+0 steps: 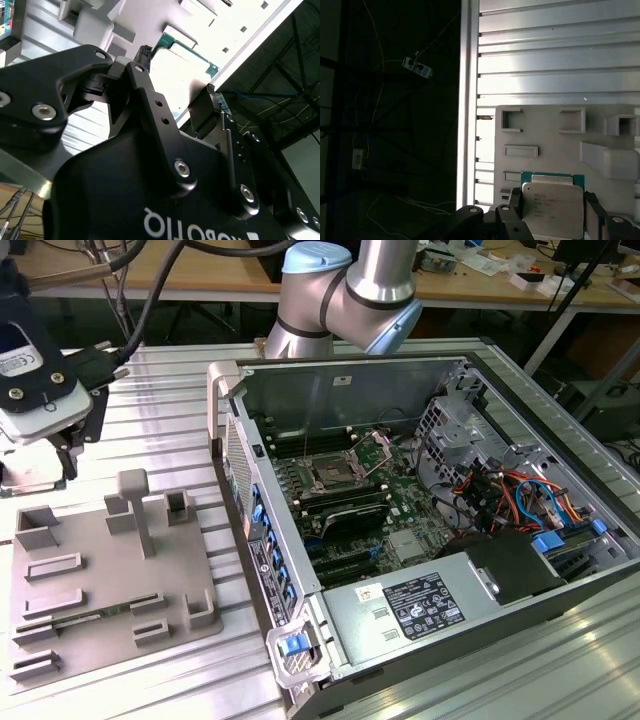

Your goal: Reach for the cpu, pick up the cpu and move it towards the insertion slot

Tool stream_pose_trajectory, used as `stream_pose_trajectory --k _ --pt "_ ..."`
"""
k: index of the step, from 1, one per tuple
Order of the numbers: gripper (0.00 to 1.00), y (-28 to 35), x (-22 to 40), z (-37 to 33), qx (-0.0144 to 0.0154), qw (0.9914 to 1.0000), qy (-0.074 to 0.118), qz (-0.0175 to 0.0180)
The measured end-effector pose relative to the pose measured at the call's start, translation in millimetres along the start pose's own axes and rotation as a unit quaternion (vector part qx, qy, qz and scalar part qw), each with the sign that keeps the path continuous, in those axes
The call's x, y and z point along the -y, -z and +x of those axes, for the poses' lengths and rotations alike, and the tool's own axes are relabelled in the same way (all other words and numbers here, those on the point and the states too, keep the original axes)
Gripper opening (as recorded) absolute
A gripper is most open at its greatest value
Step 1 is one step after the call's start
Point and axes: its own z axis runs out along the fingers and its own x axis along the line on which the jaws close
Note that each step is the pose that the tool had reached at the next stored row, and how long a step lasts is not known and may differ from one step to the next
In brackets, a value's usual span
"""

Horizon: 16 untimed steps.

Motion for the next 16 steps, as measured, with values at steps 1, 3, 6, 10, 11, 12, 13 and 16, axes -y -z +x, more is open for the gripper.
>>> stream_pose_trajectory --k 1,3,6,10,11,12,13,16 --pt "0.55 -0.2 -0.7 -2.0 0.0001 1.00000 0.000 0.0007" --pt "0.55 -0.6 -2.0 -5.8 0.0001 1.00000 0.000 0.0025" --pt "0.55 -1.1 -4.2 -11.2 -0.0001 0.99998 0.000 0.0060" --pt "0.55 -1.3 -6.3 -16.5 -0.0002 0.99996 0.000 0.0094" --pt "0.55 -1.4 -6.4 -16.6 -0.0001 0.99995 0.000 0.0096" --pt "0.55 -1.4 -6.4 -16.8 -0.0002 0.99995 0.000 0.0099" --pt "0.55 -1.3 -6.5 -16.8 -0.0002 0.99995 0.000 0.0100" --pt "0.55 0.2 -6.8 -16.8 -0.0002 0.99995 0.000 0.0102"
